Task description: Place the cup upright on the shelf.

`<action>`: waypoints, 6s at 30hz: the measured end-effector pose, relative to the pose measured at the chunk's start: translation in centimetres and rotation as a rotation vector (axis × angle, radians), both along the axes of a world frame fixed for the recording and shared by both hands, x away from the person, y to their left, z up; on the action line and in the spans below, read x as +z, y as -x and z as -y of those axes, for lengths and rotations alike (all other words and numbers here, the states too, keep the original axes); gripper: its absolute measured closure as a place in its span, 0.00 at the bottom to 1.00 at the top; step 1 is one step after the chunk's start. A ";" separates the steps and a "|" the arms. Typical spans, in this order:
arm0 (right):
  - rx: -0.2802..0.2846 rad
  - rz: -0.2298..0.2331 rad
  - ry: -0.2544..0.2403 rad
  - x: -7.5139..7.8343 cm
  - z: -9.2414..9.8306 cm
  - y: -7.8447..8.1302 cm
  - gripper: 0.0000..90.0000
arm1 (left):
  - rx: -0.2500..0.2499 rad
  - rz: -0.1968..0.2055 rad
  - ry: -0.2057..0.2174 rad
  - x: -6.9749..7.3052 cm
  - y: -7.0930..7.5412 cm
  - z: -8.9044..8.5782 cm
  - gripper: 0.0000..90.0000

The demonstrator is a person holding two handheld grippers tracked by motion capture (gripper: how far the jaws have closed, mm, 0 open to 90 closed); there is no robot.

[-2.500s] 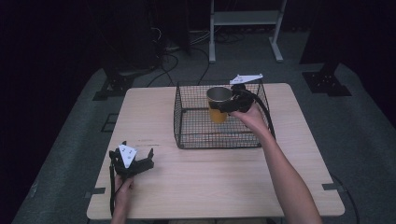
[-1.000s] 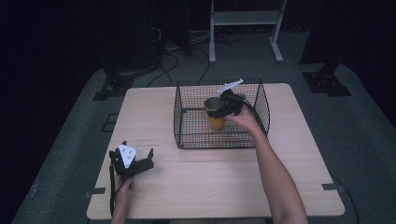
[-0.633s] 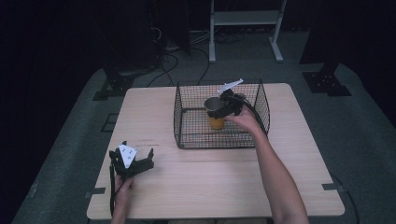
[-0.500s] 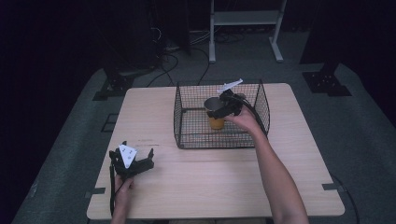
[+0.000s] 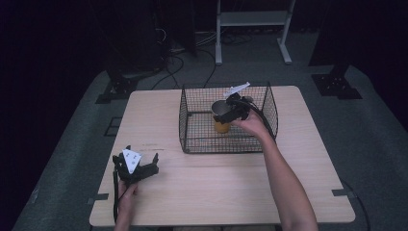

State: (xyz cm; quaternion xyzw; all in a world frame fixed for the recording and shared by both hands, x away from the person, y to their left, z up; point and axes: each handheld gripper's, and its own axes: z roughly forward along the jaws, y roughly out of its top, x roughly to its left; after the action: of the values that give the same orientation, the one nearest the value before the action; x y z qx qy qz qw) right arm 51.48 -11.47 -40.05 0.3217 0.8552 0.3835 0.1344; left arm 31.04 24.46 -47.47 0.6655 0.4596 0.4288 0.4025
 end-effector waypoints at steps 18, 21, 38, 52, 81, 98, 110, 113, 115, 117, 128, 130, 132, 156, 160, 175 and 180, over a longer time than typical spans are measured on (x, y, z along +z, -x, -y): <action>-0.020 0.067 -0.068 1.4 0.2 0.4 0.03 | 0.001 0.001 -0.001 0.0 0.0 0.0 0.00; -0.024 0.066 -0.079 1.7 0.3 0.4 0.03 | 0.001 0.001 0.000 0.0 0.0 0.0 0.00; -0.030 0.097 -0.171 4.6 1.8 1.7 0.03 | 0.007 -0.005 -0.006 0.0 -0.1 0.1 0.00; 0.017 0.091 -0.201 5.4 3.7 5.2 0.04 | -0.003 -0.001 -0.003 0.0 0.0 0.0 0.00; 0.084 0.070 -0.237 6.7 5.4 8.8 0.05 | 0.000 -0.002 -0.007 0.0 -0.1 0.1 0.00; 0.108 0.066 -0.228 5.2 6.8 11.5 0.05 | 0.000 -0.004 -0.009 0.0 -0.1 0.1 0.00; 0.119 0.053 -0.258 4.4 8.1 13.5 0.05 | 0.001 -0.002 -0.008 -0.1 -0.1 0.1 0.00; 0.106 0.058 -0.267 4.1 8.5 13.8 0.05 | 0.001 -0.001 -0.006 -0.1 -0.1 0.1 0.00; 0.100 0.056 -0.272 3.9 8.9 14.0 0.05 | 0.001 -0.002 -0.007 -0.1 -0.1 0.1 0.00; 0.089 0.057 -0.261 3.7 9.2 14.2 0.05 | 0.001 -0.002 -0.008 -0.1 -0.1 0.1 0.00; 0.056 0.028 -0.262 2.0 10.9 15.2 0.05 | 0.001 -0.003 -0.008 -0.1 -0.1 0.1 0.00; 0.053 0.023 -0.261 1.7 11.1 15.4 0.05 | 0.002 -0.003 -0.008 -0.1 -0.1 0.1 0.00; 0.048 0.017 -0.261 1.5 11.4 15.6 0.05 | 0.002 -0.002 -0.009 -0.1 -0.1 0.1 0.00; 0.004 -0.018 -0.266 -1.1 13.6 17.3 0.05 | 0.002 -0.003 -0.009 -0.1 -0.1 0.2 0.00; -0.011 -0.019 -0.282 -1.4 14.1 17.6 0.05 | 0.002 -0.003 -0.010 -0.1 0.0 0.2 0.00; -0.055 -0.006 -0.281 -2.6 15.7 19.2 0.06 | 0.003 -0.003 -0.011 -0.1 0.0 0.2 0.00; -0.074 -0.011 -0.284 -3.2 16.4 19.6 0.05 | 0.003 -0.003 -0.014 -0.1 0.0 0.2 0.00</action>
State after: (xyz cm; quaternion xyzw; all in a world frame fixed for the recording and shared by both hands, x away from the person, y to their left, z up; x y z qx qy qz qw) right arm 31.85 -27.83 -43.28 0.3706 0.7807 0.4936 0.0970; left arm 31.08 24.27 -47.53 0.6681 0.4583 0.4316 0.3966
